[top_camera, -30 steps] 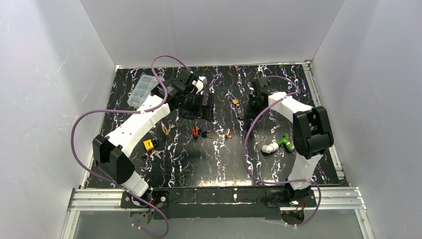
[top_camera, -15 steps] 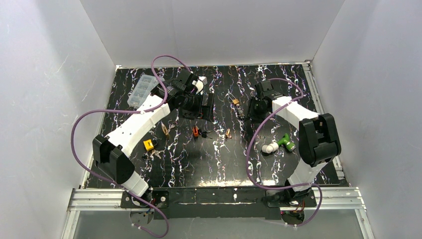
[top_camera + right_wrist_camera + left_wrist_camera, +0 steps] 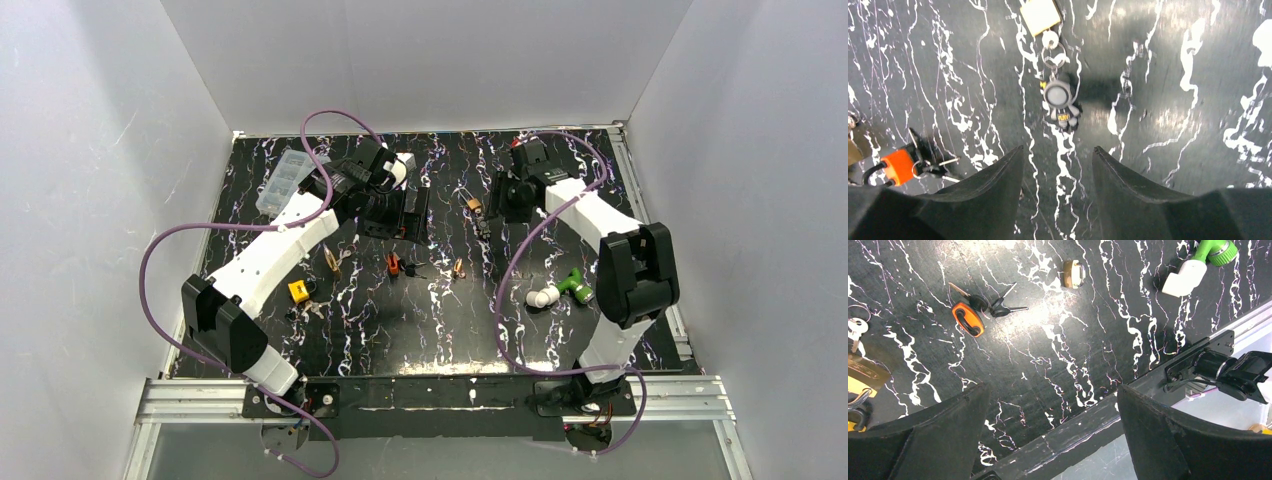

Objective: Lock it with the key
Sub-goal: Pick up the lock from the center of the board.

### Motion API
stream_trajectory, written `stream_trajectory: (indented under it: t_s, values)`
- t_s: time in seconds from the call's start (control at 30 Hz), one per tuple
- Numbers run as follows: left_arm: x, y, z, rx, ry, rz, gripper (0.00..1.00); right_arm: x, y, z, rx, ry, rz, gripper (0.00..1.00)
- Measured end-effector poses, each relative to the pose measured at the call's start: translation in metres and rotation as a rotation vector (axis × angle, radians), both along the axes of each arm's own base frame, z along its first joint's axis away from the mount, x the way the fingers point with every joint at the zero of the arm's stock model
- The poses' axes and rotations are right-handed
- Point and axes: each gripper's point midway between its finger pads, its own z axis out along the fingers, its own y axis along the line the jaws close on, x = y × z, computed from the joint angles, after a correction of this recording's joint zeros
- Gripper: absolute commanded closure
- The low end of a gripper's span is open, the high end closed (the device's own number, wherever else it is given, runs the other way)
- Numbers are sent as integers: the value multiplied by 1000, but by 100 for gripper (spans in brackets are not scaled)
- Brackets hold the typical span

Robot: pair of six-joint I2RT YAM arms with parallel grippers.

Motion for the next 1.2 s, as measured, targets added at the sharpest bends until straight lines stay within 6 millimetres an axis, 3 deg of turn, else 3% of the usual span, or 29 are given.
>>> stream_trajectory:
  t_s: [0.1,0.4,0.5,0.7,0.87,1.03,1.2]
  values:
    - [0,0,0,-1,-1,-2,3,11,2,-3,-24,-17,42,40]
    - [0,0,1,-1,-3,-5,2,16,-1,-46,-111,74,100,39]
    - [0,1,1,-2,-5,-5,3,23,3,-43,-126,72,118,38]
    - [-1,2,5,-2,-3,-5,2,67,27,-28,-156,-11,199,38]
    - [0,1,15,-12,-19,-5,2,88,31,-43,-226,2,264,38]
    - [1,1,24,-19,-33,-6,2,93,30,-64,-267,58,318,38]
    - [0,4,23,-12,-27,-3,2,90,32,-68,-286,78,354,40]
